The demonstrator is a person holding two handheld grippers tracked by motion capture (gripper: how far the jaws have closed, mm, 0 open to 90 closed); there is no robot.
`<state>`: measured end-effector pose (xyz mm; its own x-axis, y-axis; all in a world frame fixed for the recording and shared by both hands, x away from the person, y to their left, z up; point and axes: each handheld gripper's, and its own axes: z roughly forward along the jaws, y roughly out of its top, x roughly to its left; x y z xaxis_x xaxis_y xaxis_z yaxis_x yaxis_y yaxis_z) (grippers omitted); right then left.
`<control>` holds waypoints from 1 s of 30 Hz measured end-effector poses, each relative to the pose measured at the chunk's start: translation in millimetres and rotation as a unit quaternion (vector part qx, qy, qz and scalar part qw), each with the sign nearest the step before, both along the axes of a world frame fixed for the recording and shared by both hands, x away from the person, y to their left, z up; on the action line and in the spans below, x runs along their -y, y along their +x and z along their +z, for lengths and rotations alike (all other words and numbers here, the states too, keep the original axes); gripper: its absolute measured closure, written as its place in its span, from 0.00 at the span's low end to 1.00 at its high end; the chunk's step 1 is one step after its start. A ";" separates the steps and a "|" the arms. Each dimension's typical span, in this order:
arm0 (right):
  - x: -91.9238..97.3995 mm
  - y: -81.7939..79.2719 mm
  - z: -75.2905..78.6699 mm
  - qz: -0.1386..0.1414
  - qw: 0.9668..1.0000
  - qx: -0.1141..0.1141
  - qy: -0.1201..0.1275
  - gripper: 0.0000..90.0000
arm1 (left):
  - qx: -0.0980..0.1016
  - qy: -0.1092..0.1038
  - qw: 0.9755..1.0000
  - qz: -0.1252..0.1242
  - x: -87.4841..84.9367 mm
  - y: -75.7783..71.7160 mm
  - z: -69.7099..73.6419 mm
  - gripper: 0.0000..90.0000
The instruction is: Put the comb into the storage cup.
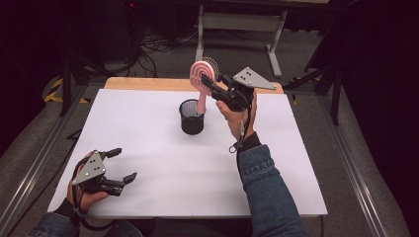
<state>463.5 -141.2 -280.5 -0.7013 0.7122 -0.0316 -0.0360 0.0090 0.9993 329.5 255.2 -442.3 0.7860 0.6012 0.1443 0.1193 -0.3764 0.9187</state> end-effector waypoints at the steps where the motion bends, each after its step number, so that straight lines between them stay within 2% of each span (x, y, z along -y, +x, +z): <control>1: -0.7 1.1 -0.8 -0.003 1.000 0.000 -0.003 0.72 | -0.001 0.000 1.000 0.000 0.1 0.2 0.0 0.09; 7: -5.4 7.1 -4.7 -0.005 1.000 -0.005 0.005 0.72 | 0.000 0.001 1.000 -0.003 0.7 -0.8 0.4 0.09; 16: -19.4 12.7 -6.9 -0.011 1.000 -0.005 -0.003 0.72 | 0.002 -0.006 1.000 -0.004 1.0 -1.9 0.2 0.09; 22: -25.4 16.9 -15.2 -0.016 1.000 -0.013 0.006 0.72 | 0.002 -0.001 1.000 -0.006 2.4 -2.6 0.0 0.09; 24: -28.3 17.9 -19.0 -0.018 0.999 -0.023 0.014 0.72 | 0.001 0.000 1.000 -0.006 2.0 -2.3 -0.1 0.09; 25: -28.2 19.0 -21.6 -0.017 1.000 -0.021 0.007 0.72 | 0.001 0.000 1.000 -0.004 1.5 -2.1 -0.2 0.09; 27: -29.3 20.7 -25.4 -0.019 0.999 -0.030 0.016 0.72 | 0.002 -0.001 1.000 -0.004 1.1 -2.0 -0.3 0.09; 30: -29.4 23.3 -31.3 -0.018 0.999 -0.037 0.015 0.72 | 0.000 -0.001 1.000 -0.004 1.5 -2.8 -0.1 0.09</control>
<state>486.8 -111.9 -311.8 -0.6746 0.7371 0.0408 0.0381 -0.0205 0.9991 326.7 253.7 -442.4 0.7910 0.5948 0.1433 0.1153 -0.3749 0.9199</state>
